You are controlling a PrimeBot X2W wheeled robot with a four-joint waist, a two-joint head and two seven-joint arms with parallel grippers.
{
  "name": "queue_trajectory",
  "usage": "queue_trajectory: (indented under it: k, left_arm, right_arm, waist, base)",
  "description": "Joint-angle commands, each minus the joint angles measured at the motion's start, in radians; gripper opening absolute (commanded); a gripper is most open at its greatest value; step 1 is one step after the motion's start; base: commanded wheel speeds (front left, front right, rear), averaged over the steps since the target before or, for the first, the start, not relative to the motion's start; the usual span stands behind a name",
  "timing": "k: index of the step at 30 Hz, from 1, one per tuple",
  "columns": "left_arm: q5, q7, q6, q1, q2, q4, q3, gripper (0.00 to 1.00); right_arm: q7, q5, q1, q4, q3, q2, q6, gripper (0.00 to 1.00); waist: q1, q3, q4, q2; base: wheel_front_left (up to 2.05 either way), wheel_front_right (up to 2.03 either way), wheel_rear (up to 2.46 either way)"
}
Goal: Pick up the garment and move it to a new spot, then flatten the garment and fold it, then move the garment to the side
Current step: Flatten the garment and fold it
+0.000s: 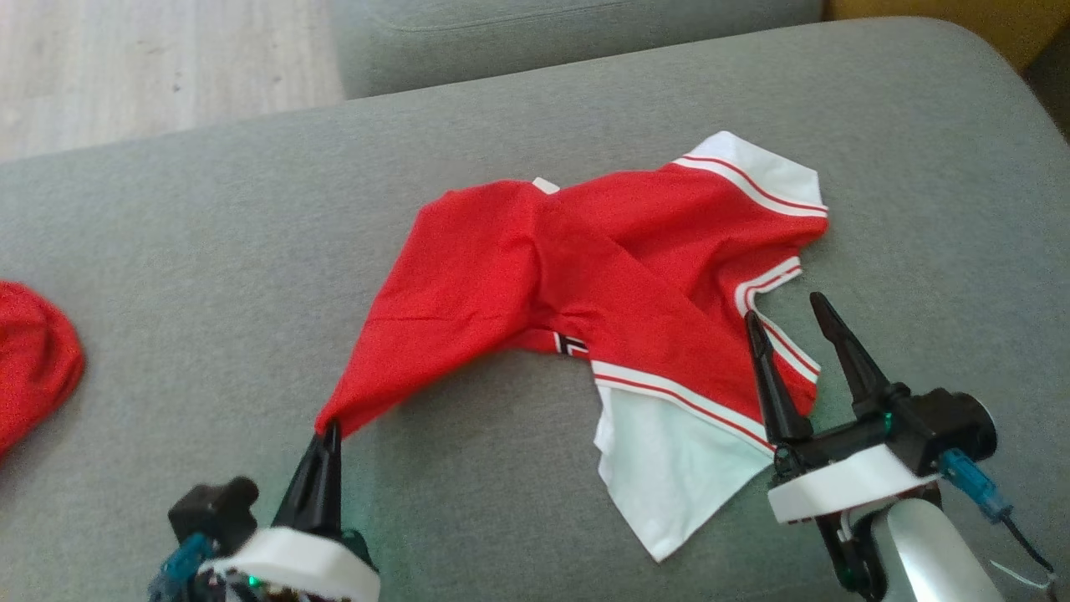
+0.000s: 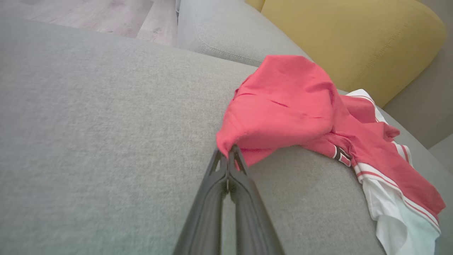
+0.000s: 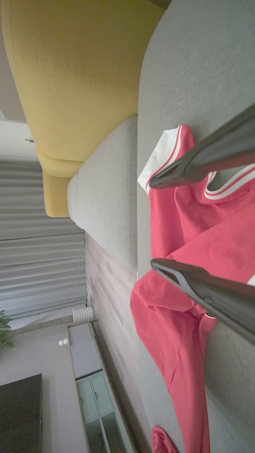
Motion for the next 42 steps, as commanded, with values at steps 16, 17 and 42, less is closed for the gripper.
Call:
queue_trajectory:
  k: [16,17,42]
  left_arm:
    - [0.045,0.067,0.018,0.159,0.002,-0.038,-0.117,1.0]
    - [0.047,0.072,0.017,0.156,0.003,-0.026,-0.121,1.0]
    - [-0.113,0.194,-0.007,-0.075,0.0,0.015,-0.027,1.0]
  right_arm:
    - [-0.002,0.002,-0.002,-0.036,0.019,-0.02,-0.001,1.0]
    - [-0.002,0.002,-0.003,-0.034,0.022,-0.02,-0.001,1.0]
    - [-0.002,0.008,-0.031,-0.021,0.046,-0.008,-0.001,1.0]
  waist:
    - [0.0001,0.016,0.058,0.0]
    - [0.0001,0.013,0.056,0.0]
    - [0.0001,0.007,-0.014,0.0]
  base:
    - [0.0,0.0,0.0]
    - [0.0,0.0,0.0]
    - [0.0,0.0,0.0]
